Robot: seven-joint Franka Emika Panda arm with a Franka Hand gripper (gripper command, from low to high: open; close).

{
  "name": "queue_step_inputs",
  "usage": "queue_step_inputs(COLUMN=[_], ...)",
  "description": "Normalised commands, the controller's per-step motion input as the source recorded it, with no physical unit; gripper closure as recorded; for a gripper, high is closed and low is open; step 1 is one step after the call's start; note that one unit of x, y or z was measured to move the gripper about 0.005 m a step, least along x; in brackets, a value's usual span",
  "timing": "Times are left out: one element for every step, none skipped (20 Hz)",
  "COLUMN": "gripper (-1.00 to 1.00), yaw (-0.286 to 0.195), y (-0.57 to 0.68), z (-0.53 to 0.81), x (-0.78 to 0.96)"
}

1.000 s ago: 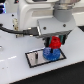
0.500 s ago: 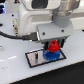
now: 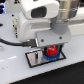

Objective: Insert the blue gear onto the right peg, followed by the red gear

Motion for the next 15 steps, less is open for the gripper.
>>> queue_step_inputs(gripper=[1.0, -1.0, -1.0, 1.0, -1.0, -1.0, -1.0, -1.0, -1.0, -1.0, -1.0, -1.0, -1.0, -1.0, -1.0], yaw=[0.0, 0.0, 0.0, 0.0, 0.0, 0.0, 0.0, 0.0, 0.0, 0.0, 0.0, 0.0, 0.0, 0.0, 0.0], y=[0.05, 0.03, 0.03, 0.06, 0.09, 0.1, 0.21, 0.16, 0.19, 0.28, 0.24, 0.16, 0.1, -0.01, 0.01], z=[-0.06, 0.05, 0.11, -0.02, 0.31, 0.45, 0.43, 0.47, 0.5, 0.6, 0.7, 0.75, 0.56, 0.28, 0.05], x=[0.14, 0.07, 0.06, 0.07, -0.02, -0.02, 0.01, 0.0, 0.02, 0.02, 0.02, 0.02, -0.03, 0.01, 0.02])
